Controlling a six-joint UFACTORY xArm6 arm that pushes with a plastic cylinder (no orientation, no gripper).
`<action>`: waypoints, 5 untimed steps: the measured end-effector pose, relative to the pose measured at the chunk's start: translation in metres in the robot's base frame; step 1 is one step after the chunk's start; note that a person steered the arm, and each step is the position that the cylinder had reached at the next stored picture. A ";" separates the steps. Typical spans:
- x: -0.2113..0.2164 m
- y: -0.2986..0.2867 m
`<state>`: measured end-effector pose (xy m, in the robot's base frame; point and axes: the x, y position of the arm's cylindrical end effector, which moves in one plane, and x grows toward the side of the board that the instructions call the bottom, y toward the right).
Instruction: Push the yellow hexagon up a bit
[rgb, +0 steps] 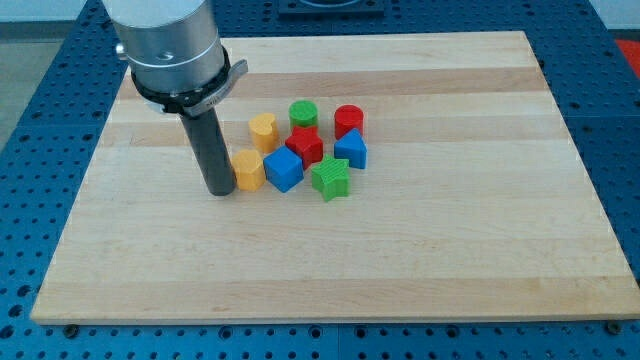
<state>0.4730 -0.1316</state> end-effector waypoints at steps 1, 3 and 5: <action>0.022 0.002; 0.011 0.011; -0.007 0.015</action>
<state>0.4657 -0.1165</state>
